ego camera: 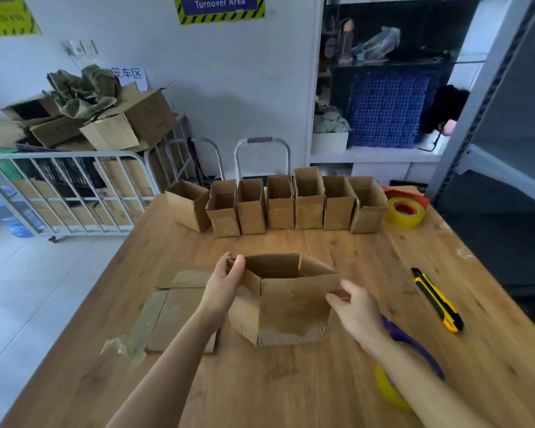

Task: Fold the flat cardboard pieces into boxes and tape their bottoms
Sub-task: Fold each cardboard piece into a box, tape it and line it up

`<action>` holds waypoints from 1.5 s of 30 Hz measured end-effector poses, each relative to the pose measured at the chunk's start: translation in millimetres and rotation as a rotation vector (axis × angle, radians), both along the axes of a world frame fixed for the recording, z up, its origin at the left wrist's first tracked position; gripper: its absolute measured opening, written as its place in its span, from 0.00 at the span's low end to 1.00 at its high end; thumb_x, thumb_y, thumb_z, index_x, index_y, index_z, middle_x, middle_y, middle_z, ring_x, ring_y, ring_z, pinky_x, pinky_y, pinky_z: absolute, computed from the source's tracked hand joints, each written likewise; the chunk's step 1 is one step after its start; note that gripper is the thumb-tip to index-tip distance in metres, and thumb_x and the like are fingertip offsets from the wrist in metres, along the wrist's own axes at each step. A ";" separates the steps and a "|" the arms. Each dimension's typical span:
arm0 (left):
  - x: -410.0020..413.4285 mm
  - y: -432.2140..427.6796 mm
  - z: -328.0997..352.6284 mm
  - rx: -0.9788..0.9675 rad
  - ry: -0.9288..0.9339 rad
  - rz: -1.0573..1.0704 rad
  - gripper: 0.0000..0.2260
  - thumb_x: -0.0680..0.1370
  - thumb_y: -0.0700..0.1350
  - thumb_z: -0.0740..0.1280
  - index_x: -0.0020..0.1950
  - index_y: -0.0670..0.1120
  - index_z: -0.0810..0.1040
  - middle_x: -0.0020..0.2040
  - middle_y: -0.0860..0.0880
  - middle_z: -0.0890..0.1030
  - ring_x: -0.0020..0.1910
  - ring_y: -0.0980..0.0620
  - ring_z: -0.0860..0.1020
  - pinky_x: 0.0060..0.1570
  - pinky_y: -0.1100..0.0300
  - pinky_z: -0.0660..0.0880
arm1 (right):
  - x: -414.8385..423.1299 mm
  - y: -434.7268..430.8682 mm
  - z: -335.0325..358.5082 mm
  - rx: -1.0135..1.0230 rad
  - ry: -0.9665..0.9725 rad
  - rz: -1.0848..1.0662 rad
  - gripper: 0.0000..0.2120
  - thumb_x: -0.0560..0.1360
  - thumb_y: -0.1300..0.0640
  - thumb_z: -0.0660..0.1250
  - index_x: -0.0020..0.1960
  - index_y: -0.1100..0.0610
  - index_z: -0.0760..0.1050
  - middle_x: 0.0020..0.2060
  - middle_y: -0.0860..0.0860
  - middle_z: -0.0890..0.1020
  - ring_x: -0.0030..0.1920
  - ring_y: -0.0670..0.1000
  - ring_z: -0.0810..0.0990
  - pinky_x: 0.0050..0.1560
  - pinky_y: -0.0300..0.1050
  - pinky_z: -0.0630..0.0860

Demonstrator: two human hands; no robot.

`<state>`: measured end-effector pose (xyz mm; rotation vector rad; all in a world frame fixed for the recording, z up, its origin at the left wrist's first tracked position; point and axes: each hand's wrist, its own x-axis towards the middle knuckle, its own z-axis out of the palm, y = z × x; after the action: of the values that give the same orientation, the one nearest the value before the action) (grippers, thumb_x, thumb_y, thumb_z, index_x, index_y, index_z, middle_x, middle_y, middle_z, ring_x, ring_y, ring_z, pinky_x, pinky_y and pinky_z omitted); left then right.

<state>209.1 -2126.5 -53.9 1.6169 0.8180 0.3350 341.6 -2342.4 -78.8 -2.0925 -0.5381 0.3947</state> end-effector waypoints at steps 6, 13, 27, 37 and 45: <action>4.7 -1.4 -6.3 -0.011 0.011 -0.020 0.13 0.81 0.49 0.61 0.64 0.47 0.70 0.59 0.51 0.75 0.62 0.49 0.72 0.60 0.55 0.67 | -5.1 0.1 2.4 0.079 0.162 0.109 0.24 0.71 0.45 0.61 0.42 0.68 0.76 0.38 0.65 0.79 0.43 0.63 0.79 0.40 0.47 0.71; 17.4 5.7 5.6 0.125 0.108 -0.131 0.09 0.81 0.40 0.58 0.51 0.44 0.78 0.47 0.45 0.82 0.50 0.47 0.80 0.50 0.54 0.77 | 6.3 19.8 27.6 -0.059 0.013 0.141 0.10 0.77 0.51 0.68 0.51 0.56 0.82 0.42 0.49 0.83 0.43 0.45 0.80 0.43 0.36 0.74; 34.8 10.5 8.8 0.396 0.370 -0.063 0.09 0.78 0.39 0.59 0.37 0.43 0.69 0.34 0.46 0.74 0.32 0.50 0.75 0.26 0.62 0.68 | -8.7 34.2 32.0 -0.398 -0.038 0.444 0.28 0.75 0.41 0.66 0.68 0.57 0.73 0.58 0.50 0.80 0.56 0.48 0.78 0.55 0.42 0.77; 15.2 11.1 12.6 0.592 0.252 -0.146 0.05 0.75 0.45 0.69 0.42 0.49 0.75 0.38 0.51 0.79 0.37 0.55 0.78 0.34 0.61 0.76 | 23.1 28.5 32.8 -0.175 0.023 -0.037 0.13 0.79 0.61 0.61 0.62 0.60 0.77 0.38 0.48 0.78 0.37 0.43 0.75 0.30 0.34 0.68; 11.8 4.2 6.5 0.490 0.189 -0.348 0.12 0.75 0.54 0.70 0.52 0.50 0.73 0.47 0.53 0.78 0.46 0.56 0.77 0.41 0.65 0.74 | 29.6 41.5 27.0 -0.161 0.041 -0.132 0.11 0.79 0.63 0.60 0.40 0.61 0.76 0.32 0.54 0.75 0.31 0.49 0.74 0.27 0.38 0.70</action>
<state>220.9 -2122.3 -47.4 2.2382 0.6025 0.1383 371.2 -2300.8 -51.8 -2.2555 -0.3511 0.4143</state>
